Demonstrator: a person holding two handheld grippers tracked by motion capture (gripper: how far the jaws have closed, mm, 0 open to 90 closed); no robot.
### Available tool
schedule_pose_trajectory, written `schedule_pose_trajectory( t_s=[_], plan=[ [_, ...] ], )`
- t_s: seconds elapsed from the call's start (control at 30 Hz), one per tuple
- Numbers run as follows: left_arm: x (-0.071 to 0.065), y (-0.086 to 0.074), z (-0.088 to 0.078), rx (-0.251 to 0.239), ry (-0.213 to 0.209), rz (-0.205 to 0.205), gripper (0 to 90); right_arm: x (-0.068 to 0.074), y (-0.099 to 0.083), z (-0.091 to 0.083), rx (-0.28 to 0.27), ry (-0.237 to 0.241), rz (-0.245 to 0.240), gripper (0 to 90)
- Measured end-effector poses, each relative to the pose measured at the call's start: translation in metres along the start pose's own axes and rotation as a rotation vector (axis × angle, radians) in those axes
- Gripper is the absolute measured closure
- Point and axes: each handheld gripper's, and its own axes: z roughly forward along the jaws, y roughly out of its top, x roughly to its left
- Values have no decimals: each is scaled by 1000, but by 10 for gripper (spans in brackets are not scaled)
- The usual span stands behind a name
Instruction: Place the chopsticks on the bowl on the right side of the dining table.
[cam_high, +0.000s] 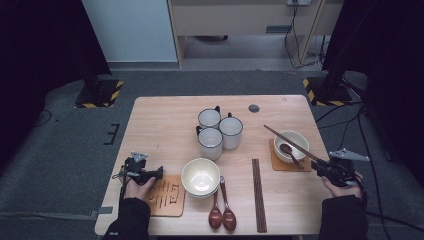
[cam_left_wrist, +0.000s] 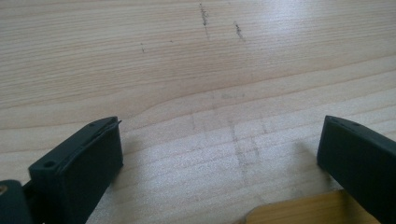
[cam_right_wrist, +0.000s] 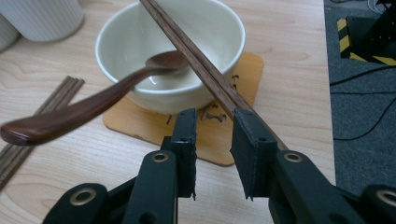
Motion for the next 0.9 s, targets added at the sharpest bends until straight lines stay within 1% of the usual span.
schedule_pose_trajectory(
  t_s=[0.03, 0.1, 0.2, 0.3, 0.37, 0.4, 0.47, 0.6, 0.67, 0.73, 0.9],
  plan=[
    [0, 0, 0, 0, 0, 0, 0, 1, 1, -1, -4, 4, 6, 702],
    [0, 0, 0, 0, 0, 0, 0, 2, 2, -2, -10, 7, 3, 699],
    [0, 0, 0, 0, 0, 0, 0, 5, 10, -7, -49, 14, -8, 676],
    [0, 0, 0, 0, 0, 0, 0, 8, 16, -10, -72, 12, -15, 654],
    [0, 0, 0, 0, 0, 0, 0, 8, 17, -11, -76, 12, -16, 647],
    [0, 0, 0, 0, 0, 0, 0, 9, 21, -11, -91, 10, -12, 634],
    [0, 0, 0, 0, 0, 0, 0, 9, 23, -11, -97, 8, -14, 620],
    [0, 0, 0, 0, 0, 0, 0, 8, 29, -11, -114, 1, -2, 586],
    [0, 0, 0, 0, 0, 0, 0, 8, 32, -10, -120, -3, -6, 579],
    [0, 0, 0, 0, 0, 0, 0, 8, 35, -9, -126, -2, 2, 571],
    [0, 0, 0, 0, 0, 0, 0, 11, 44, -2, -125, -18, -26, 566]
  ],
)
